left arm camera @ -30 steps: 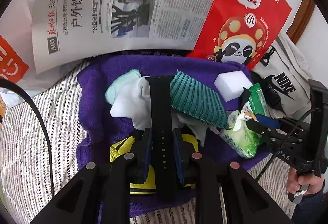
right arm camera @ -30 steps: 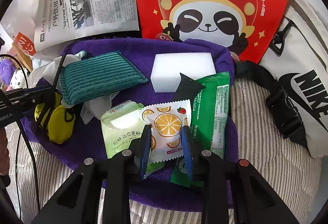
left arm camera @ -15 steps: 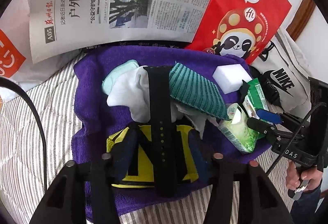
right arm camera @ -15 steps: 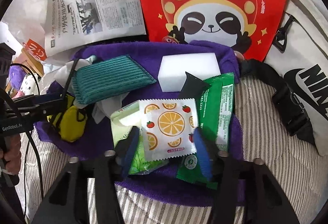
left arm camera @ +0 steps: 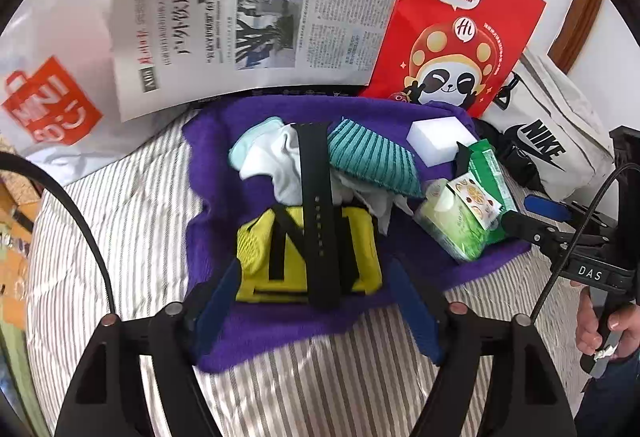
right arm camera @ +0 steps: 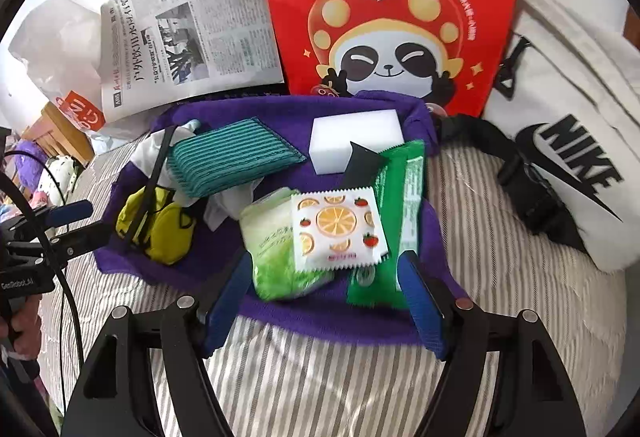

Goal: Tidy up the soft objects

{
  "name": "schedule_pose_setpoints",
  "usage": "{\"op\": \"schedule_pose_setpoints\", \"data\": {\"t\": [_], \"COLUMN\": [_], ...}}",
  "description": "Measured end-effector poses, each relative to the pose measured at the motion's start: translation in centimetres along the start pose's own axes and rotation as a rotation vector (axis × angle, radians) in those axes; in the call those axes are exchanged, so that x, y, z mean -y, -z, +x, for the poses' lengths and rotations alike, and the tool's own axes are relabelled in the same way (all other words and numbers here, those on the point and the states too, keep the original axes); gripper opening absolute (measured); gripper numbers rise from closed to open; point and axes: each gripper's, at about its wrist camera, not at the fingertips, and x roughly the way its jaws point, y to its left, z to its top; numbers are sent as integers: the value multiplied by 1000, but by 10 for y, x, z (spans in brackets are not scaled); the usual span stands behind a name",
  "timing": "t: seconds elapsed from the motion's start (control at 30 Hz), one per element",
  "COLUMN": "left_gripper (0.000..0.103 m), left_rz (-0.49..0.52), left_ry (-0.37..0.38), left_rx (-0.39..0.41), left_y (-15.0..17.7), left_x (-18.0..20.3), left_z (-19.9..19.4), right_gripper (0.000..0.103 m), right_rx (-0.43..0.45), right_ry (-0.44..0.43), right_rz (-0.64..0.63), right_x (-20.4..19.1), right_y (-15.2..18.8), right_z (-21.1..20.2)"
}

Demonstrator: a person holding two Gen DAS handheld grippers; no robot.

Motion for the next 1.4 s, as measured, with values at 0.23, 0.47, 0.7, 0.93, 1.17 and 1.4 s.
{"op": "schedule_pose_setpoints", "data": {"t": [0.23, 0.47, 0.7, 0.93, 1.17, 1.4], "left_gripper": [81, 84, 84, 92, 92, 101], "left_rz": [-21, -12, -8, -7, 10, 10], "left_ry": [-37, -103, -129, -119, -134, -128], "left_rx": [14, 11, 62, 108, 131, 147], "left_y": [20, 46, 70, 81, 95, 106], "left_x": [6, 22, 43, 62, 78, 89], "left_z": [-31, -66, -109, -146, -162, -171], "right_gripper": [83, 95, 100, 101, 101, 101], "right_rx": [-41, 10, 30, 49, 67, 82], "right_ry": [85, 108, 107, 111, 130, 137], "right_rz": [40, 40, 79, 84, 87, 74], "right_x": [-11, -31, -44, -51, -49, -51], "right_y": [22, 44, 70, 90, 100, 105], "right_z": [-34, -84, -122, -150, -170, -182]}}
